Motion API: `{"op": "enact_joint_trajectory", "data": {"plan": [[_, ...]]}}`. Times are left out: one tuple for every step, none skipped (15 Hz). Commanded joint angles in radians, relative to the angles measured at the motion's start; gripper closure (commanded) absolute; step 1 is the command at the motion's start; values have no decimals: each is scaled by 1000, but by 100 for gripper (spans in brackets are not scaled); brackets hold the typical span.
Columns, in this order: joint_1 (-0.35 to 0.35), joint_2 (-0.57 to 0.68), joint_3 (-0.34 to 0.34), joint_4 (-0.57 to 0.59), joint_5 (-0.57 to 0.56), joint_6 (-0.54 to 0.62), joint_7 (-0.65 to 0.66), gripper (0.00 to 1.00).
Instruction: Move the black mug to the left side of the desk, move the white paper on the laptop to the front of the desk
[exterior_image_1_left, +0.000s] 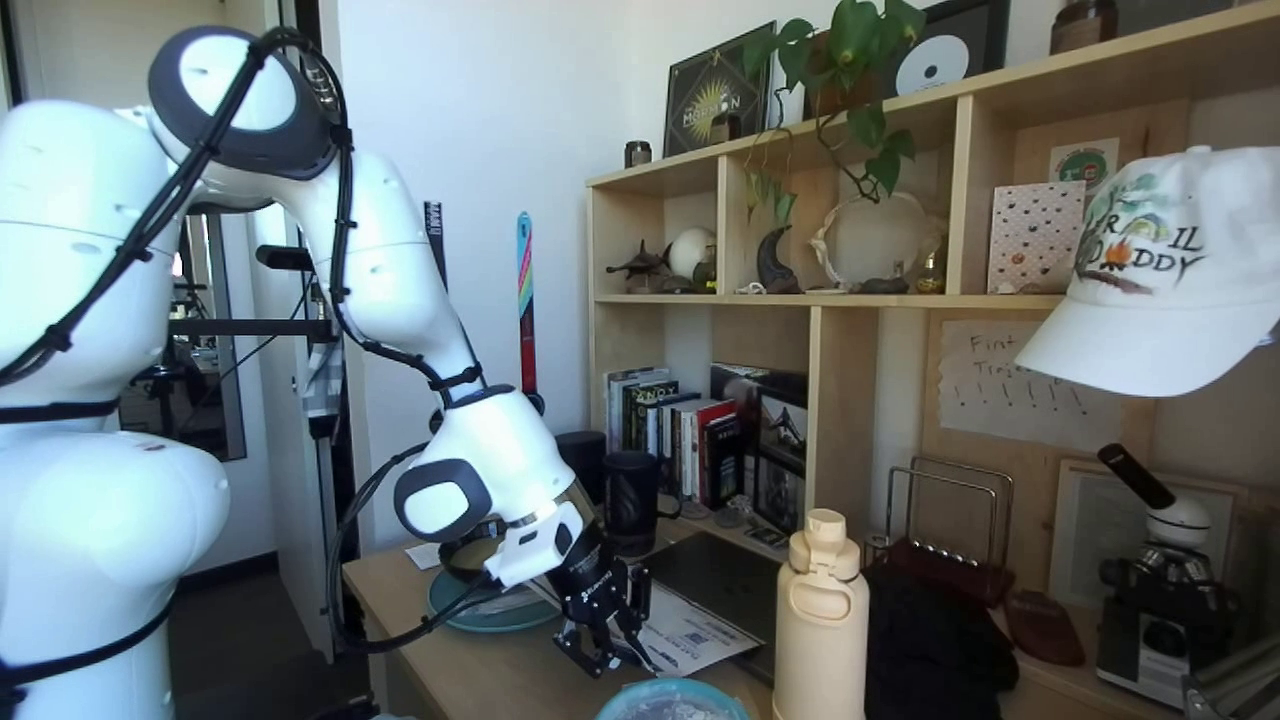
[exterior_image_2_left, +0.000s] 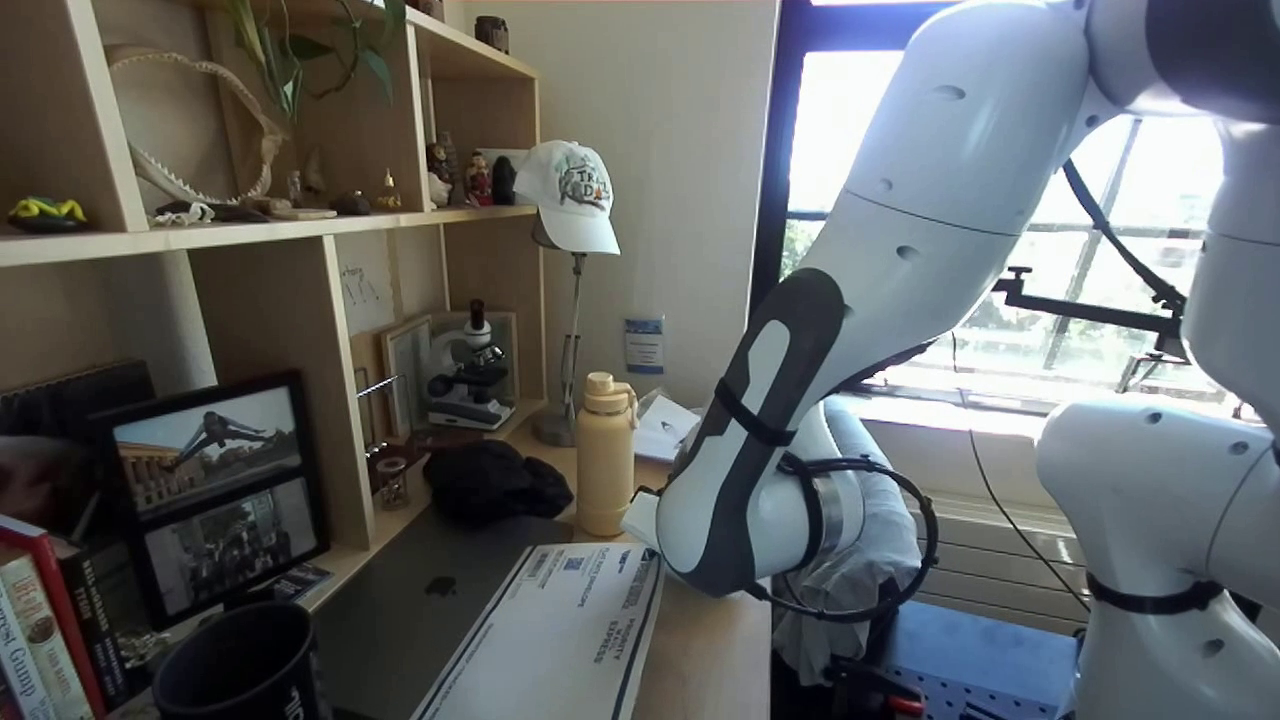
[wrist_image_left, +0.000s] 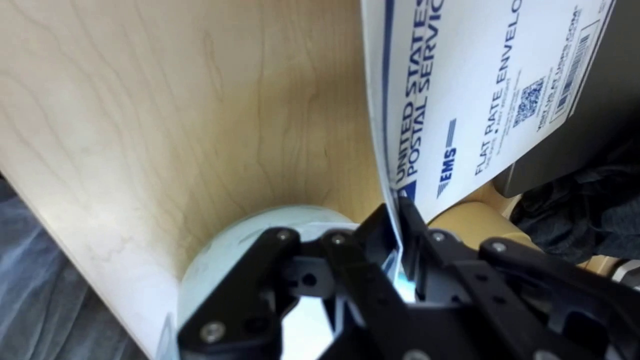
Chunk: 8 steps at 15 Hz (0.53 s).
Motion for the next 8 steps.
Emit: {"op": "enact_joint_trajectory", "data": {"plan": [[12, -15, -1, 0, 113, -68, -98, 97], [16, -4, -5, -1, 146, -82, -122, 97], [20, 5, -9, 1, 179, -96, -150, 97], [19, 6, -10, 0, 207, -111, -179, 97], [18, 6, -8, 0, 233, -123, -204, 97], [17, 8, -9, 0, 255, -136, -229, 97], [19, 13, -12, 0, 274, -150, -248, 98], [18, 13, -13, 0, 290, -159, -267, 98]]}}
